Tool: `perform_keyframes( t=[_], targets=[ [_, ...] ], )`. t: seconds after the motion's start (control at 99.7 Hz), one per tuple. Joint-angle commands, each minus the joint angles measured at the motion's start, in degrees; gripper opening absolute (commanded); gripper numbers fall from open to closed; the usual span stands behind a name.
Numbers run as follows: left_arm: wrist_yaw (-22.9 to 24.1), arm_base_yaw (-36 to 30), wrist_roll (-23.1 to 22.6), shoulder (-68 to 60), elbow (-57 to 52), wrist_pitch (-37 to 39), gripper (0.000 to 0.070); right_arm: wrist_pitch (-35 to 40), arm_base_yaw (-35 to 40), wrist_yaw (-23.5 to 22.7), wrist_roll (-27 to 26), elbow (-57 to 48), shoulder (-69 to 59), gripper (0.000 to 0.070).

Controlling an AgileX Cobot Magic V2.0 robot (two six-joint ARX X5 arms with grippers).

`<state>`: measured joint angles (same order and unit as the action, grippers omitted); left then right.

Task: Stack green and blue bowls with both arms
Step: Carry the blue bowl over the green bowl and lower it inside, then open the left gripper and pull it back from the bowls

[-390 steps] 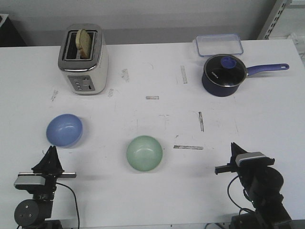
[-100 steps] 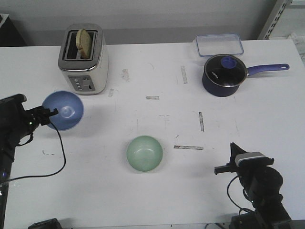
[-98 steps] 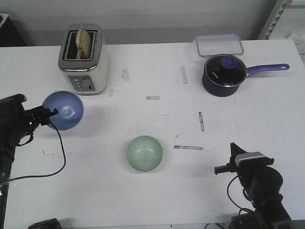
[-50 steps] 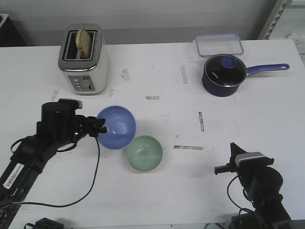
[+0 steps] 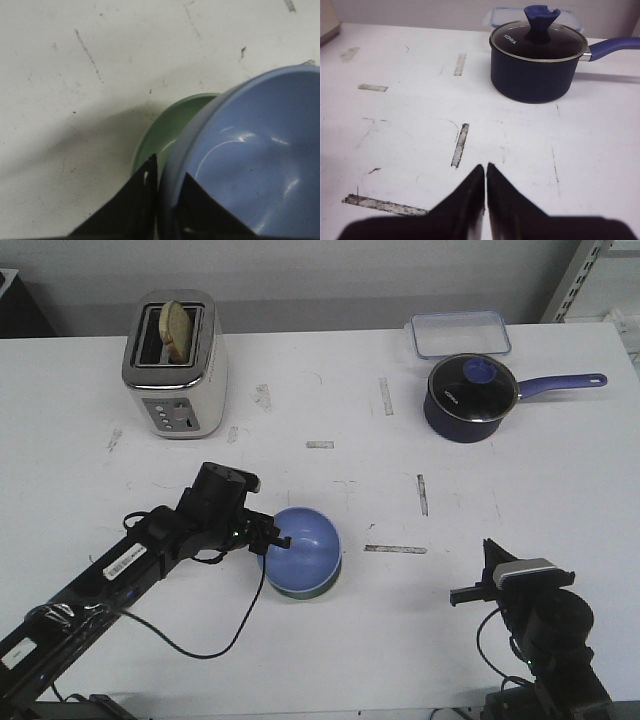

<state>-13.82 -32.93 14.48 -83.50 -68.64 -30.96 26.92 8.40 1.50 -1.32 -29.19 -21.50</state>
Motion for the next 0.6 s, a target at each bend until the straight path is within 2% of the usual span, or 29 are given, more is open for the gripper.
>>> perform_keyframes(
  t=[0.0,0.281,0.381,0.431,0.592],
  targets=[
    [-0.13,-0.48,-0.31,-1.70,-1.36,0.11,0.0000,-0.70,-0.02,0.02,-0.15,0.02,-0.37,0.0000],
    [-0.13,-0.48,-0.31,-3.43,-1.36,0.11,0.0000,-0.70,-0.02,0.02,-0.15,0.02,-0.37,0.0000],
    [-0.15,-0.48,-0.31,-3.43,-1.36,0.09,0.0020,-0.72,-0.02,0.02,-0.15,0.02,-0.37,0.0000],
    [-0.17,-0.48,-0.28,-3.43,-1.36,0.11,0.0113,-0.72,-0.02,0.02,-0.15,0.02,-0.37,0.0000],
    [-0.24,-0.48,-0.11,-3.43,-1.36,0.13,0.0545,-0.72,-0.02,0.02,-0.15,0.02,-0.37,0.0000]
  ],
)
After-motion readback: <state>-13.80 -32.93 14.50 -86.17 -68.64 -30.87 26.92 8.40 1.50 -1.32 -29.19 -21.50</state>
